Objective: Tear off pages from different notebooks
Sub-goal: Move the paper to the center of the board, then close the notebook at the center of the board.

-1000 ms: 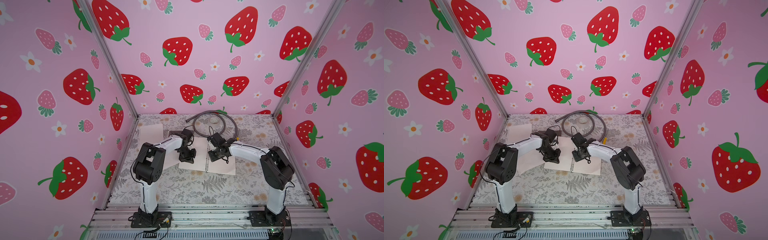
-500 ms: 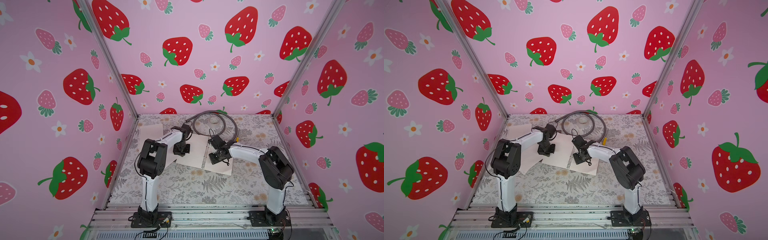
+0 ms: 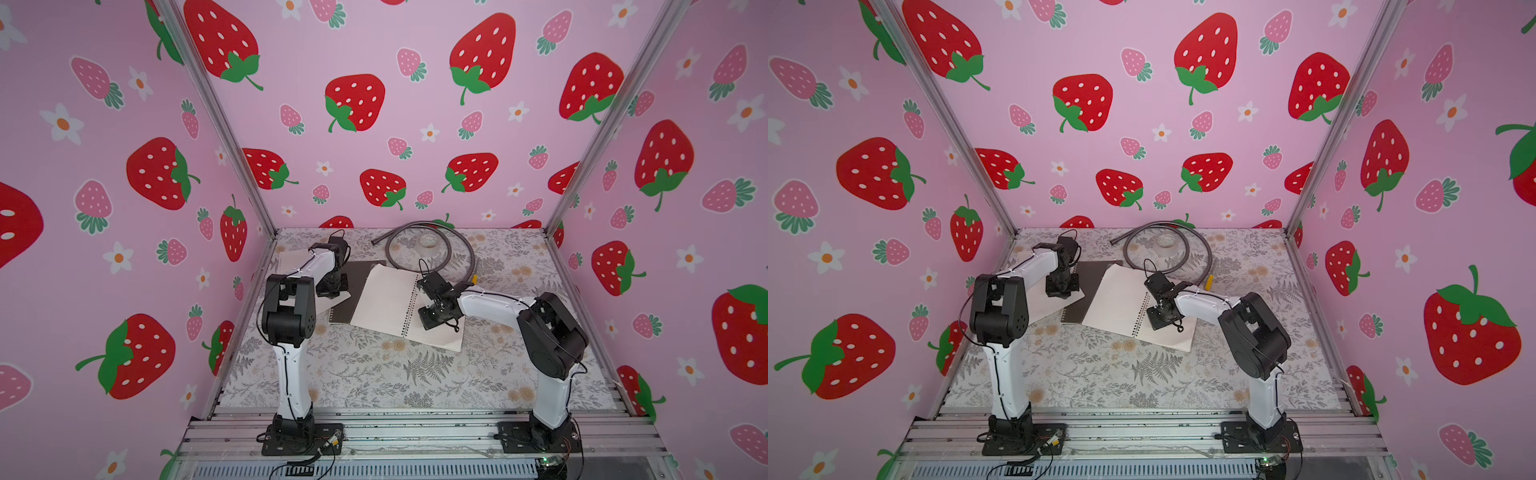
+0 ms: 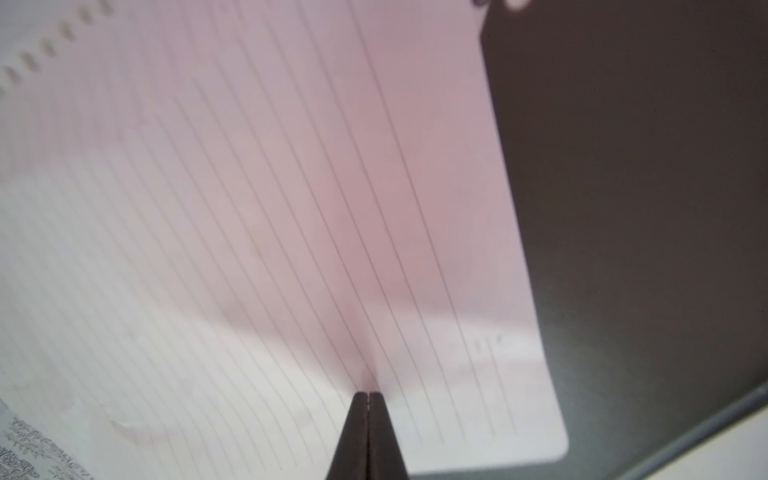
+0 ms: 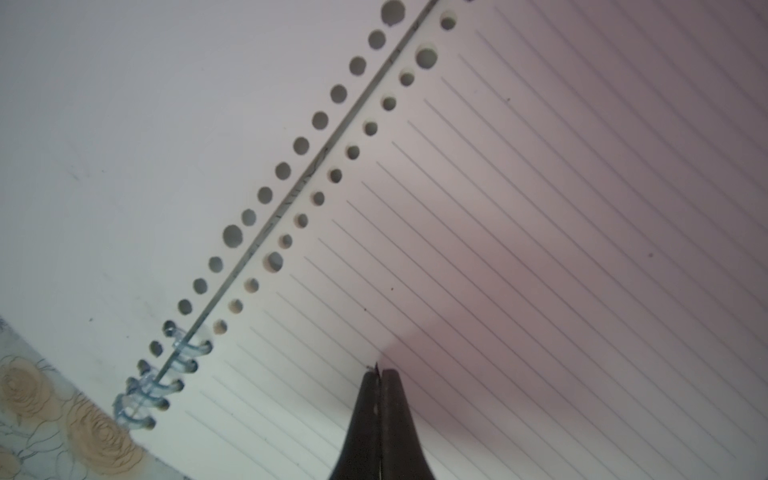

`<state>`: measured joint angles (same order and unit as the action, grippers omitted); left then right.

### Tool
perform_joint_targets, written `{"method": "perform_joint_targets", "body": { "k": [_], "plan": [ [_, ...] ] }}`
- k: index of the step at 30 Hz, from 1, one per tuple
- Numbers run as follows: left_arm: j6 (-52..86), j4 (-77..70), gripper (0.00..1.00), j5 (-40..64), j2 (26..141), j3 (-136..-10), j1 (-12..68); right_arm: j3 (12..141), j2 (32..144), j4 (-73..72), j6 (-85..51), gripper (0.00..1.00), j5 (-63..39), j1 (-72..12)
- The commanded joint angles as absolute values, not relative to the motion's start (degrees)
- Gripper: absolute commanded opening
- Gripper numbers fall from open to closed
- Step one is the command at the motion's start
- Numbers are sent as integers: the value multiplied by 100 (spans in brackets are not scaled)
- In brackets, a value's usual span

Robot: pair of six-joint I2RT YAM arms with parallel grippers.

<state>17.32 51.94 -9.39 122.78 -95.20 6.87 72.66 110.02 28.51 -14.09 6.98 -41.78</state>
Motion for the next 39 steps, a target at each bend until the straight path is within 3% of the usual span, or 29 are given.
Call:
{"method": "perform_joint_targets", "body": {
  "k": [1, 7, 8, 11, 15, 19, 28, 39],
  "plan": [
    [1748, 5287, 0, -561, 11795, -9538, 1078, 7198, 10867, 2865, -1354, 0, 600, -4166],
    [2223, 4670, 3, 827, 11119, -8803, 1336, 7121, 10994, 2822, -1402, 0, 502, -4173],
    [2314, 4446, 16, 1179, 11048, -8626, 1312, 7091, 11000, 2802, -1414, 0, 458, -4171],
    [2459, 3974, 35, 1807, 11019, -8254, 1292, 6991, 10973, 2708, -1448, 0, 328, -4167],
    [2399, 3865, 50, 2408, 10936, -7753, 1380, 6930, 10960, 2684, -1485, 0, 342, -4172],
    [2359, 3844, 62, 2304, 10482, -6971, 1589, 6916, 10934, 2609, -1459, 0, 233, -4169],
    [2962, 2837, 69, 1833, 9384, -5634, 1157, 6843, 10820, 2415, -1409, 1, 4, -4169],
    [3128, 2649, 72, 1608, 9690, -5270, 712, 6840, 10781, 2461, -1319, 1, 44, -4172]
  ]
}}
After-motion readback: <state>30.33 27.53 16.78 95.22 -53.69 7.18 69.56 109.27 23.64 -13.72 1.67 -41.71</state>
